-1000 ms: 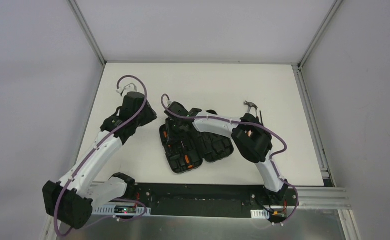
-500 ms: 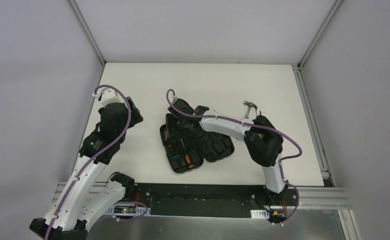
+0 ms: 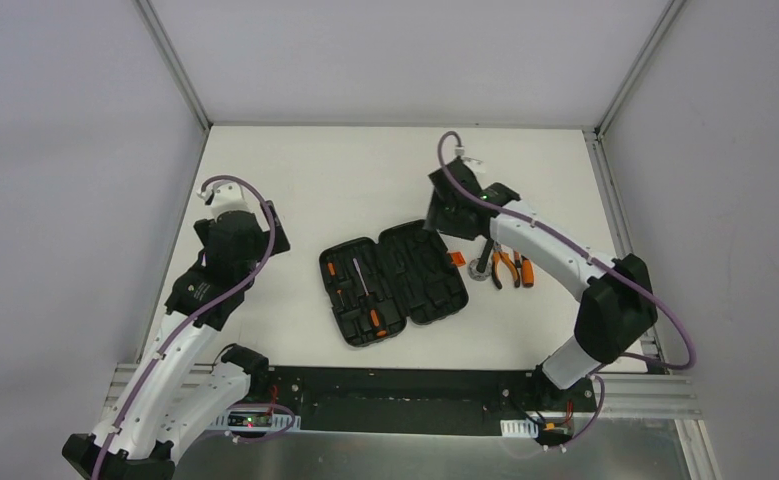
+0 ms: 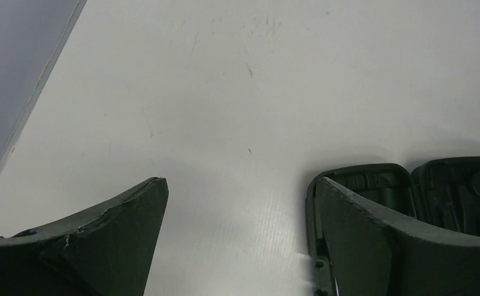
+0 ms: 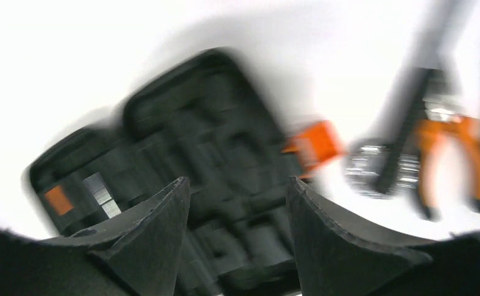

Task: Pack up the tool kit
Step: Pick up the screwdriver from the center of the board.

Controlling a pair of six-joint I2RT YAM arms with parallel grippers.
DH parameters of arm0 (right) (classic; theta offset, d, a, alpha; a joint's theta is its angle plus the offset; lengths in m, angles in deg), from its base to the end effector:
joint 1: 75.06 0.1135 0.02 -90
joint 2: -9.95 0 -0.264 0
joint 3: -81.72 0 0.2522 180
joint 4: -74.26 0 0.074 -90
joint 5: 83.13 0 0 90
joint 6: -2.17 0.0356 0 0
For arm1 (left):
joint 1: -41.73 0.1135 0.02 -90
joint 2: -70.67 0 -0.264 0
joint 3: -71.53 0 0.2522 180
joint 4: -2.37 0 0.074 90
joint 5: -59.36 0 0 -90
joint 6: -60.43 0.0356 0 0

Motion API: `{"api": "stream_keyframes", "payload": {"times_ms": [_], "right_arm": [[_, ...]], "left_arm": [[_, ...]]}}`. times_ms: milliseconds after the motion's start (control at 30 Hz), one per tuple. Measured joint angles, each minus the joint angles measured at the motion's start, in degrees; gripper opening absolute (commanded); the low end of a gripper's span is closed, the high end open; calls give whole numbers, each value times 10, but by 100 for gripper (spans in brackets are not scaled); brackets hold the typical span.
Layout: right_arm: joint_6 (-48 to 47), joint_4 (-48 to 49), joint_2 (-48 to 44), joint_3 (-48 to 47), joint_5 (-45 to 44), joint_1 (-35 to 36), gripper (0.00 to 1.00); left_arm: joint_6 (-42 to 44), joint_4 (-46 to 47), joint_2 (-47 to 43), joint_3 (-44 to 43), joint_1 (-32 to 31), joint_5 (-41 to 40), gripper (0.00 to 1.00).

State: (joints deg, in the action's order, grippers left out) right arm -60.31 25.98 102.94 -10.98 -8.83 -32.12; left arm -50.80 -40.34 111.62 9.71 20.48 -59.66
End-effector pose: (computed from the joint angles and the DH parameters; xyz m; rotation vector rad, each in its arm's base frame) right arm 0.2684 0.2366 0.2947 -0.1971 2.3839 0.2521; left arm 0.1496 -0.0397 0.3373 -0.3277 1.8737 -0.0073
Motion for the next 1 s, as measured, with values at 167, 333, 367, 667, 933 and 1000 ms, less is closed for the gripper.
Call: {"api": "stream_keyframes", "payload": {"times_ms": [167,333,367,667,933,1000], "right_arm": [[-8,-42,-40,89,-51,-127,50],[-21,-64,-50,119,-64,-225,39],[-26,-63,-50,120,-64,-242,36],[-67,-45,30,82,-45,-314,28],[-95,-30,125,38,-15,-332,28],[-99,-26,138,36,-9,-336,28]], "left_arm": [[14,3,-1,7,0,0,94],[20,5,-2,12,4,0,94],[22,5,-3,12,4,0,94],[27,8,-19,17,4,0,93],[27,8,-17,21,4,0,93],[27,8,-16,21,4,1,93]]}}
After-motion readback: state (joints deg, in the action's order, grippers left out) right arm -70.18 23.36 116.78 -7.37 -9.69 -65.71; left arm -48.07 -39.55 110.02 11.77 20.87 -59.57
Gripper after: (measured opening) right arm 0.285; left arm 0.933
